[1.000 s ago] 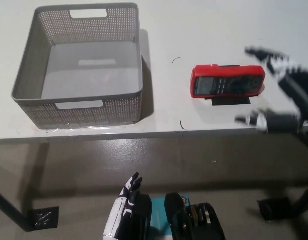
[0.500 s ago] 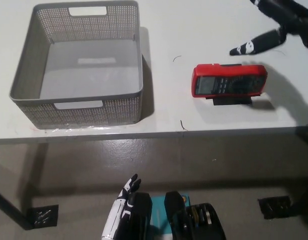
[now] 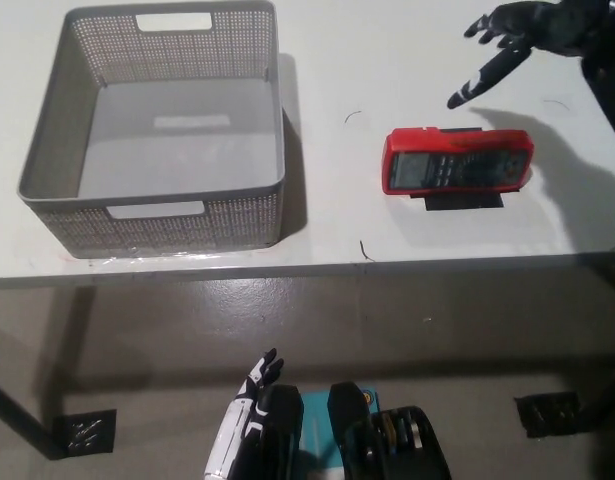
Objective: Use the right hand to pick up a multimeter on the right side and put it into a container on the left side
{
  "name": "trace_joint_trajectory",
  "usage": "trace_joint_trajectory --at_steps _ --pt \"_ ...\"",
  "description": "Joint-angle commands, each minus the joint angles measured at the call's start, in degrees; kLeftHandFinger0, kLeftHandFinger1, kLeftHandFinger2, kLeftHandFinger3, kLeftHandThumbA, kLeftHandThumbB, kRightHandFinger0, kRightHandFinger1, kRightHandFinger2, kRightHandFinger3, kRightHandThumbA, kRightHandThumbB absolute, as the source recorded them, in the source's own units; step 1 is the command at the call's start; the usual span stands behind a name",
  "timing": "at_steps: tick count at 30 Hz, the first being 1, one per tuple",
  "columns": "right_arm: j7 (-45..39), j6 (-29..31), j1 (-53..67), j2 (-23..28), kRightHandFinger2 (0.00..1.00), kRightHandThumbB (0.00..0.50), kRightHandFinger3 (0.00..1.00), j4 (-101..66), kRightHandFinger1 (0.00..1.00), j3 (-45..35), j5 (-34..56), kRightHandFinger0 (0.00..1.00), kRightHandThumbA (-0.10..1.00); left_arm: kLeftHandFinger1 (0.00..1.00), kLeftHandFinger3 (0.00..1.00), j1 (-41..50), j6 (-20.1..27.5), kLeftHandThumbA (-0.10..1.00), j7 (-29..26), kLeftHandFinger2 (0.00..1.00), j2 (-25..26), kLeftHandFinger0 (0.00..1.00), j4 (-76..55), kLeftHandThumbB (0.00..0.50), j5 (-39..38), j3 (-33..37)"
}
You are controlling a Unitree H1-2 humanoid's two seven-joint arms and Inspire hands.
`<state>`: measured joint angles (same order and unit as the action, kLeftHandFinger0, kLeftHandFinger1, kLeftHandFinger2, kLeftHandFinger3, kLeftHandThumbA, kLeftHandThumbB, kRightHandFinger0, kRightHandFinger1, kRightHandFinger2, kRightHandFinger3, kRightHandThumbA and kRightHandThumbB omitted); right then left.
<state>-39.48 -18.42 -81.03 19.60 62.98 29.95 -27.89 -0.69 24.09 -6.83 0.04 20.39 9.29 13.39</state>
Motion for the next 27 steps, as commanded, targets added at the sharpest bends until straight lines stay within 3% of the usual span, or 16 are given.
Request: trace_joint_trajectory --at_steps 1,4,7,18,25,27 --pt "-1.28 3.42 -8.38 -1.94 1.00 0.453 1.00 5.69 1.00 -0.07 0.10 1.00 1.00 1.00 1.00 0.13 2.84 1.00 -1.36 1.00 0.23 1.00 -1.12 0.500 -0.58 0.89" --pt "-2.62 4.53 -8.68 -2.69 1.00 0.439 1.00 6.79 1.00 0.17 0.19 1.00 1.00 1.00 1.00 0.06 2.84 1.00 -1.29 1.00 0.38 1.00 -1.16 0.500 -0.56 0.96" --pt "-1.94 4.70 -8.36 -3.29 1.00 0.500 1.00 6.44 1.00 1.70 -1.37 1.00 1.00 1.00 1.00 0.13 2.84 1.00 -1.14 1.00 0.54 1.00 -1.32 0.500 -0.38 0.98" --pt "2.35 6.05 -5.74 -4.43 1.00 0.500 1.00 8.04 1.00 4.02 -3.24 1.00 0.96 1.00 1.00 0.66 2.84 1.00 -1.26 1.00 0.73 1.00 -1.29 0.500 -0.10 1.18" --pt "1.52 10.13 -4.29 -4.51 1.00 0.493 1.00 12.27 1.00 6.65 -4.46 1.00 0.99 1.00 1.00 0.89 2.84 1.00 -1.13 1.00 0.94 1.00 -1.48 0.494 -0.53 1.33" --pt "2.86 8.58 -3.90 -4.66 1.00 0.500 1.00 12.34 1.00 8.25 -6.09 1.00 0.96 1.00 1.00 0.83 2.84 1.00 -1.02 1.00 0.82 1.00 -1.46 0.500 -0.80 1.30"
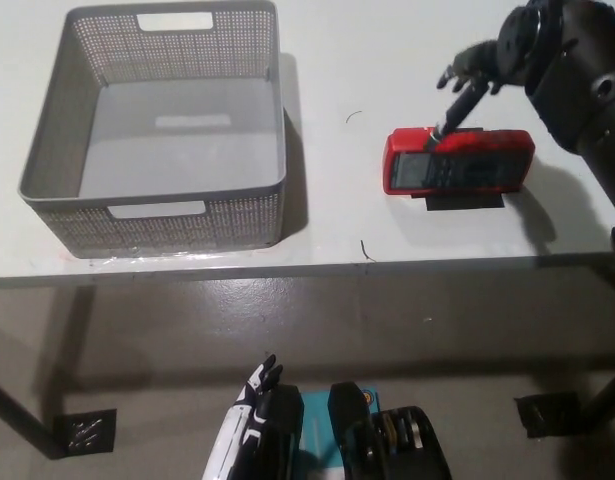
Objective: Use the right hand to pick up a multimeter on the right side and put it into a container on the left side
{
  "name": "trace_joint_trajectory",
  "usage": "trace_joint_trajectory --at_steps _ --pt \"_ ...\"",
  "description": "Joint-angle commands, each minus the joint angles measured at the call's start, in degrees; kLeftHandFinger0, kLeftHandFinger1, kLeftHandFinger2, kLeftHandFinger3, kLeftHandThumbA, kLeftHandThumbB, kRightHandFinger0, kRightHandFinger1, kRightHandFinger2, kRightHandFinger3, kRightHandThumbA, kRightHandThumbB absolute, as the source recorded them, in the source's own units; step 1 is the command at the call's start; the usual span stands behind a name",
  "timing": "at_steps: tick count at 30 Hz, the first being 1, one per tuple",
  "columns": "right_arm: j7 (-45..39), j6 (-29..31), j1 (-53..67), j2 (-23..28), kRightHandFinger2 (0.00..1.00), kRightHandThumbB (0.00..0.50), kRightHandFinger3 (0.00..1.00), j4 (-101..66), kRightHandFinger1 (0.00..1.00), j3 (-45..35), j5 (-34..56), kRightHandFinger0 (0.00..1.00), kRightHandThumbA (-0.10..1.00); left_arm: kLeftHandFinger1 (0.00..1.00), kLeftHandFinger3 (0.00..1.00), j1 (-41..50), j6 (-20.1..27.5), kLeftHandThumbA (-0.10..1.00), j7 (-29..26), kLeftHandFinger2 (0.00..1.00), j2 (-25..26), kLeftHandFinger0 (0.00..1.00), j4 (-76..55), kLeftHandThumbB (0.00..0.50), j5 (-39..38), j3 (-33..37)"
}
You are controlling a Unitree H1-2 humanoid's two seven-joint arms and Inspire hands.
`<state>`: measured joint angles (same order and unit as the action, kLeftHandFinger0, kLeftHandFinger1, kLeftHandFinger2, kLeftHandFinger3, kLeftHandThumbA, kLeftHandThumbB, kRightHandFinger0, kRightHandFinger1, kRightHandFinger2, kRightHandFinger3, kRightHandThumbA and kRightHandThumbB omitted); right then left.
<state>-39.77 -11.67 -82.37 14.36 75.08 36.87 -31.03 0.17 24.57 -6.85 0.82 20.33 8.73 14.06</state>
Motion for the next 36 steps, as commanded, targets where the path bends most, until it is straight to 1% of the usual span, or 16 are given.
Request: trace_joint_trajectory --at_steps 1,5,6,8,11,17,18,23,28,29,30,32,33,34,35,36 --pt "3.56 1.13 -2.27 0.60 1.00 0.500 1.00 0.00 1.00 1.03 -2.56 1.00 0.92 1.00 1.00 -0.04 2.36 1.00 -1.05 1.00 0.04 1.00 -1.39 0.500 -0.20 0.66" --pt "5.67 -0.64 -0.84 0.44 1.00 0.500 1.00 -0.27 1.00 0.65 -2.83 1.00 0.85 1.00 1.00 0.09 2.36 1.00 -1.08 1.00 0.24 1.00 -1.38 0.500 0.07 0.97" --pt "6.55 -0.25 -0.36 0.44 1.00 0.500 1.00 -0.14 1.00 1.05 -3.37 1.00 0.86 1.00 1.00 0.19 2.36 1.00 -0.89 1.00 0.31 1.00 -1.41 0.500 0.00 1.03" --pt "6.61 1.07 0.29 0.26 1.00 0.500 1.00 0.39 1.00 1.71 -3.98 1.00 0.95 1.00 1.00 0.27 2.36 1.00 -0.90 1.00 0.33 1.00 -1.50 0.500 0.01 1.20" --pt "4.93 2.44 0.82 -0.16 1.00 0.500 1.00 1.16 1.00 0.93 -2.75 1.00 0.95 1.00 1.00 0.16 2.36 1.00 -0.73 1.00 0.35 1.00 -1.44 0.500 -0.21 1.23" --pt "7.00 1.69 3.66 -1.98 1.00 0.500 1.00 3.21 1.00 -0.61 -1.65 1.00 0.85 1.00 1.00 0.12 2.36 1.00 -1.08 1.00 0.40 1.00 -1.45 0.500 0.11 1.68" --pt "8.11 2.08 4.63 -2.72 1.00 0.500 1.00 3.73 1.00 0.14 -2.48 1.00 0.90 1.00 1.00 0.08 2.36 1.00 -1.04 1.00 0.35 1.00 -1.44 0.500 0.09 1.74" --pt "11.35 3.39 7.16 -4.73 1.00 0.500 1.00 4.35 1.00 0.74 -3.30 1.00 0.92 1.00 1.00 -0.82 2.36 1.00 -0.62 1.00 0.77 1.00 -1.33 0.500 -0.24 1.75" --pt "15.50 3.54 9.71 -6.32 1.00 0.500 1.00 4.82 1.00 -1.43 -1.87 1.00 0.81 1.00 1.00 -0.93 2.36 1.00 -0.46 1.00 0.51 1.00 -1.38 0.500 -0.38 1.56" --pt "17.94 3.78 10.86 -6.76 1.00 0.500 1.00 4.92 1.00 -2.56 -1.14 1.00 0.70 1.00 1.00 -0.96 2.36 1.00 -0.28 1.00 0.63 1.00 -1.32 0.500 -0.48 1.59" --pt "18.99 3.86 11.19 -6.87 1.00 0.500 1.00 4.92 1.00 -3.05 -0.91 1.00 0.69 1.00 1.00 -0.96 2.36 1.00 -0.22 1.00 0.65 1.00 -1.34 0.500 -0.58 1.60" --pt "23.65 5.17 13.03 -6.82 1.00 0.480 1.00 4.66 1.00 -5.02 0.03 1.00 0.50 1.00 1.00 -1.00 2.36 1.00 -0.09 1.00 0.67 1.00 -1.11 0.500 -0.68 1.84" --pt "26.69 5.60 13.90 -6.98 0.97 0.427 1.00 4.68 0.89 -5.43 -0.41 0.88 0.37 1.00 1.00 -1.06 2.36 1.00 0.06 1.00 0.66 1.00 -0.99 0.500 -0.95 1.79" --pt "29.78 6.09 14.94 -7.00 0.82 0.372 0.82 4.62 0.78 -5.52 -1.07 0.71 0.20 1.00 1.00 -0.98 2.36 1.00 0.08 1.00 0.71 1.00 -0.89 0.500 -0.95 1.94" --pt "33.01 7.19 15.88 -6.92 0.62 0.327 0.61 4.58 0.56 -6.67 -0.55 0.46 0.00 1.00 1.00 -0.94 2.36 1.00 -0.03 1.00 0.70 1.00 -1.02 0.500 -0.83 1.95" --pt "34.85 8.06 16.51 -6.81 0.42 0.280 0.42 4.63 0.32 -8.21 0.63 0.16 -0.10 1.00 1.00 -0.94 2.36 1.00 -0.13 1.00 0.71 1.00 -1.08 0.500 -0.74 1.96"
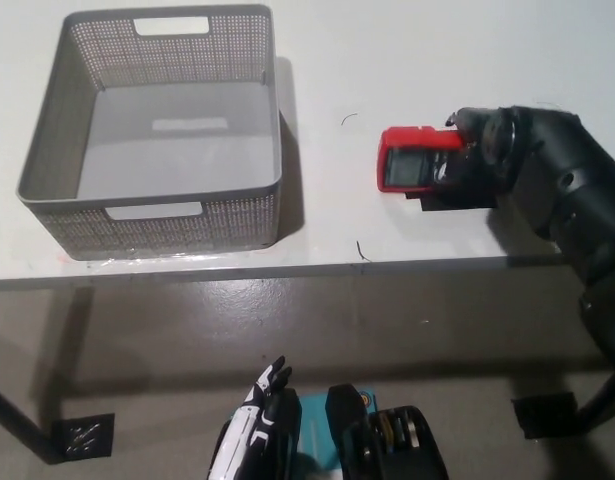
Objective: Use the right hand to pick up a multimeter on the right side and put it into a container on the left side
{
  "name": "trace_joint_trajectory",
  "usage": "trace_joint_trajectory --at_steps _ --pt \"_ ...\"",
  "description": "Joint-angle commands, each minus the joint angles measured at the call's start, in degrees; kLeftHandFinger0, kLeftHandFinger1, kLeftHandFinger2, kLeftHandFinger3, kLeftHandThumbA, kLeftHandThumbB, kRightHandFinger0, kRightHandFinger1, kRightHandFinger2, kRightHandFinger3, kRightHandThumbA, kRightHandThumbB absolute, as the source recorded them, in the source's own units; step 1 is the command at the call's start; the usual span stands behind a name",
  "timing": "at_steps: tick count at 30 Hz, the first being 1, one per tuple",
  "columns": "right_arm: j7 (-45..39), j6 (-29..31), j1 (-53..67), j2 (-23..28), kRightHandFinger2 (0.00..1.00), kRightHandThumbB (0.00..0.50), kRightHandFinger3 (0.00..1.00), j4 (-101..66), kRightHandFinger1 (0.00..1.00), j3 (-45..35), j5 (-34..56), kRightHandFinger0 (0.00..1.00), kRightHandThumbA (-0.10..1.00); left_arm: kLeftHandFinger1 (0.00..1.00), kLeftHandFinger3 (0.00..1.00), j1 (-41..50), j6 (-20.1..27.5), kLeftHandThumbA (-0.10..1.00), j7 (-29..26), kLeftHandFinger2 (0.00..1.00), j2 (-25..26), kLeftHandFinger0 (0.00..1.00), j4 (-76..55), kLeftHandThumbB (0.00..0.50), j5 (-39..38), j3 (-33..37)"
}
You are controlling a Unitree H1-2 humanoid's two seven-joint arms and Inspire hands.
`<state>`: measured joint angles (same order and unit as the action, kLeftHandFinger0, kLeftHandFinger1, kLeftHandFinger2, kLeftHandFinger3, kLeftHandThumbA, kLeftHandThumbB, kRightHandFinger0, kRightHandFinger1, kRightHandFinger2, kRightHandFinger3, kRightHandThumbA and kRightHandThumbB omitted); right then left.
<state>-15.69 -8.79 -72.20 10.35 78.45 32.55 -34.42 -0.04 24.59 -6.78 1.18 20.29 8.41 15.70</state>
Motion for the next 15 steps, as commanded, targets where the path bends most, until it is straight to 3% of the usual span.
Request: trace_joint_trajectory --at_steps 1,2,4,5,7,8,11,13,14,15 --pt "11.87 5.92 6.86 -2.65 0.35 0.170 0.33 1.44 0.19 -6.96 6.75 0.01 -0.10 1.00 1.00 -0.80 2.34 1.00 -0.29 1.00 0.43 1.00 -1.10 0.500 -0.35 0.28" --pt "12.35 6.15 7.05 -2.62 0.43 0.185 0.38 1.64 0.19 -9.38 8.62 0.00 -0.10 1.00 1.00 -0.90 2.34 1.00 -0.32 1.00 0.52 1.00 -1.19 0.500 -0.35 0.19" --pt "11.99 6.00 7.21 -2.06 0.87 0.138 0.80 1.50 0.49 -12.96 10.22 0.04 -0.10 1.00 1.00 -0.87 2.34 1.00 -0.26 1.00 0.56 1.00 -1.16 0.500 -0.34 0.17" --pt "11.55 6.16 6.77 -1.68 0.91 0.122 0.86 1.43 0.53 -14.67 10.67 0.03 -0.10 1.00 1.00 -1.43 2.34 1.00 -0.19 1.00 0.69 1.00 -1.02 0.500 -0.31 -0.09" --pt "10.88 5.43 6.39 -1.19 0.93 0.118 0.87 1.38 0.56 -17.60 11.59 0.04 -0.10 1.00 1.00 -1.85 2.34 1.00 -0.12 1.00 0.73 1.00 -0.88 0.500 -0.16 -0.08" --pt "10.60 5.02 6.21 -0.91 0.96 0.121 0.94 1.48 0.59 -19.44 12.45 0.07 -0.10 1.00 1.00 -2.04 2.34 1.00 -0.30 1.00 0.69 1.00 -0.81 0.500 0.05 -0.01" --pt "9.42 5.38 6.31 -0.44 0.88 0.134 0.89 1.64 0.55 -24.79 15.97 0.09 -0.10 1.00 1.00 -1.93 2.34 1.00 -0.15 1.00 0.74 1.00 -0.80 0.500 -0.21 -0.03" --pt "8.61 3.61 6.12 -0.44 0.86 0.139 0.85 1.87 0.52 -30.68 20.13 0.04 -0.10 1.00 1.00 -1.86 2.34 1.00 -0.23 1.00 0.76 1.00 -0.84 0.500 -0.33 -0.02" --pt "8.24 2.78 6.09 -0.42 0.86 0.139 0.88 1.99 0.51 -34.98 23.76 0.01 -0.10 1.00 1.00 -1.83 2.34 1.00 -0.23 1.00 0.75 1.00 -0.91 0.500 -0.28 0.00" --pt "8.51 1.76 6.02 -0.38 0.88 0.158 1.00 2.15 0.50 -39.34 27.04 0.01 -0.10 1.00 1.00 -1.84 2.34 1.00 -0.16 1.00 0.69 1.00 -0.87 0.500 -0.39 -0.07"
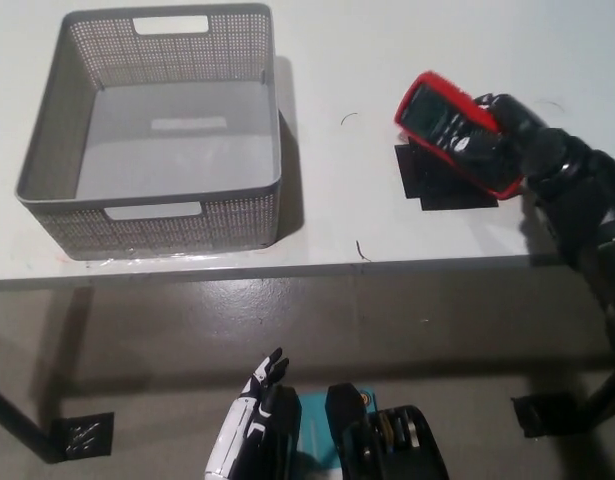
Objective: Use the right hand to pick up a multimeter on the right side and put it into a container on the left side
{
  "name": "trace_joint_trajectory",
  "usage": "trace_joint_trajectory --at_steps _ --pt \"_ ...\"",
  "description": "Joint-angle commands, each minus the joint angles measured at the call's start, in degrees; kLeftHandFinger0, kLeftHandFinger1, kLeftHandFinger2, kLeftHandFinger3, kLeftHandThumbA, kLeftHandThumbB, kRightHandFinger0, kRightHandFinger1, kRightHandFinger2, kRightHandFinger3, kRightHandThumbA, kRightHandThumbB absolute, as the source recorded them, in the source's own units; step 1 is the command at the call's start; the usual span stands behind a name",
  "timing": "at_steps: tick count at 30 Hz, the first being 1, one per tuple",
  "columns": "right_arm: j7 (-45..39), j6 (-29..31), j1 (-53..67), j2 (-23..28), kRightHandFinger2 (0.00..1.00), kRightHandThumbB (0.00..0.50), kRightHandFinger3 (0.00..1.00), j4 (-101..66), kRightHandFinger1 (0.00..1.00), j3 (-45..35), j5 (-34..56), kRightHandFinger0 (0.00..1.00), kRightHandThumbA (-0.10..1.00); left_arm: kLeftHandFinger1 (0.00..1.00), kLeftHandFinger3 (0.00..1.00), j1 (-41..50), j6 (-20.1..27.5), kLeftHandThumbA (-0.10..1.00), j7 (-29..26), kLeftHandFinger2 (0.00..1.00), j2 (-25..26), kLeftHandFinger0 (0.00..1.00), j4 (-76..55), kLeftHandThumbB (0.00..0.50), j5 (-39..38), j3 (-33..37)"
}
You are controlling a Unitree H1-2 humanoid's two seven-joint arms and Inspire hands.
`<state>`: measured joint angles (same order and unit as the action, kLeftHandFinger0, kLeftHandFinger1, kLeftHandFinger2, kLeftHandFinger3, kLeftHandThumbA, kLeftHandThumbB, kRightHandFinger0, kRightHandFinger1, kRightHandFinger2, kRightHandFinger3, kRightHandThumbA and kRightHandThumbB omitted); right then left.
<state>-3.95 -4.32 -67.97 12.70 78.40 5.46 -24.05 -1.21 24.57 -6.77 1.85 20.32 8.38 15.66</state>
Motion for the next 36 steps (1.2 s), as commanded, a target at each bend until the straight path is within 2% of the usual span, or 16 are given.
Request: trace_joint_trajectory --at_steps 1,3,5,7,15,17,18,19,21,22,26,29,32,33,34,36 --pt "-3.23 -4.19 1.65 -2.68 0.93 0.165 1.00 2.39 0.48 -17.65 21.10 0.00 -0.10 1.00 1.00 -0.73 2.35 1.00 -0.18 1.00 -0.01 1.00 -0.72 0.500 -0.49 -0.05" --pt "-2.88 -6.29 1.43 -2.64 0.91 0.149 1.00 2.63 0.37 -25.31 26.72 0.00 -0.10 1.00 1.00 -0.75 2.35 1.00 -0.21 1.00 -0.01 1.00 -0.65 0.500 -0.58 -0.03" --pt "-3.53 -7.88 1.54 -2.14 0.64 0.119 1.00 2.91 0.09 -32.62 32.16 0.00 -0.10 1.00 1.00 -0.70 2.35 1.00 -0.13 1.00 0.05 1.00 -0.74 0.500 -0.42 -0.04" --pt "-4.85 -8.84 1.86 -1.76 0.56 0.112 1.00 3.14 0.00 -37.32 35.00 0.00 -0.10 1.00 1.00 -0.56 2.35 1.00 -0.18 1.00 0.11 1.00 -0.76 0.500 -0.26 -0.03" --pt "-8.32 -11.75 2.28 -1.20 0.56 0.119 1.00 3.08 0.01 -51.78 42.90 0.00 -0.10 1.00 1.00 -0.43 2.35 1.00 -0.42 1.00 0.00 1.00 -0.45 0.500 -0.35 -0.18" --pt "-8.20 -12.36 2.39 -1.40 0.59 0.124 0.75 3.13 0.03 -54.70 44.25 0.00 -0.10 1.00 1.00 -0.31 2.35 1.00 -0.59 1.00 -0.02 1.00 -0.41 0.500 -0.28 -0.12" --pt "-8.25 -12.43 2.42 -1.75 0.60 0.119 0.97 3.11 0.03 -56.34 45.17 0.00 -0.10 1.00 1.00 -0.29 2.35 1.00 -0.71 1.00 0.04 1.00 -0.41 0.500 -0.26 -0.10" --pt "-8.93 -12.62 2.38 -2.15 0.61 0.108 1.00 3.07 0.04 -57.68 45.83 0.00 -0.10 1.00 1.00 -0.32 2.35 1.00 -0.91 1.00 0.06 1.00 -0.37 0.500 -0.14 -0.12" --pt "-9.43 -13.42 2.28 -2.63 0.66 0.138 1.00 3.17 0.10 -59.90 46.89 0.00 -0.10 1.00 1.00 -0.34 2.35 1.00 -1.12 1.00 0.11 1.00 -0.33 0.497 0.06 -0.01" --pt "-9.95 -13.85 2.22 -2.91 0.63 0.100 1.00 3.17 0.07 -60.65 47.28 0.00 -0.10 1.00 1.00 -0.35 2.35 1.00 -1.08 1.00 0.03 1.00 -0.20 0.500 0.03 0.01" --pt "-11.23 -14.53 1.53 -5.32 0.64 0.094 1.00 2.90 0.15 -63.71 48.24 0.00 -0.10 1.00 1.00 -0.22 2.35 1.00 -1.18 1.00 -0.15 1.00 0.00 0.500 0.14 0.16" --pt "-11.39 -14.52 0.83 -6.71 0.62 0.108 0.87 2.84 0.15 -64.56 48.12 0.00 -0.10 1.00 1.00 -0.17 2.35 1.00 -1.29 1.00 -0.26 1.00 -0.07 0.500 0.26 0.08" --pt "-12.49 -14.73 -0.19 -8.31 0.64 0.107 1.00 2.51 0.15 -64.72 48.00 0.00 -0.10 1.00 1.00 0.06 2.35 1.00 -1.25 1.00 -0.22 1.00 -0.23 0.500 0.38 0.00" --pt "-12.89 -14.51 -0.68 -8.88 0.63 0.100 0.88 2.18 0.14 -64.33 47.75 0.00 -0.10 1.00 1.00 0.08 2.35 1.00 -1.20 1.00 -0.24 1.00 -0.19 0.500 0.43 -0.01" --pt "-13.30 -14.32 -1.38 -9.52 0.61 0.114 0.59 1.72 0.12 -63.50 47.26 0.00 -0.10 1.00 1.00 -0.03 2.35 1.00 -1.21 1.00 -0.15 1.00 -0.09 0.500 0.38 0.19" --pt "-13.76 -14.71 -2.07 -10.18 0.59 0.119 0.58 1.12 0.12 -62.48 46.95 0.00 -0.10 1.00 1.00 0.00 2.35 1.00 -1.19 1.00 -0.15 1.00 -0.04 0.499 0.38 0.38"
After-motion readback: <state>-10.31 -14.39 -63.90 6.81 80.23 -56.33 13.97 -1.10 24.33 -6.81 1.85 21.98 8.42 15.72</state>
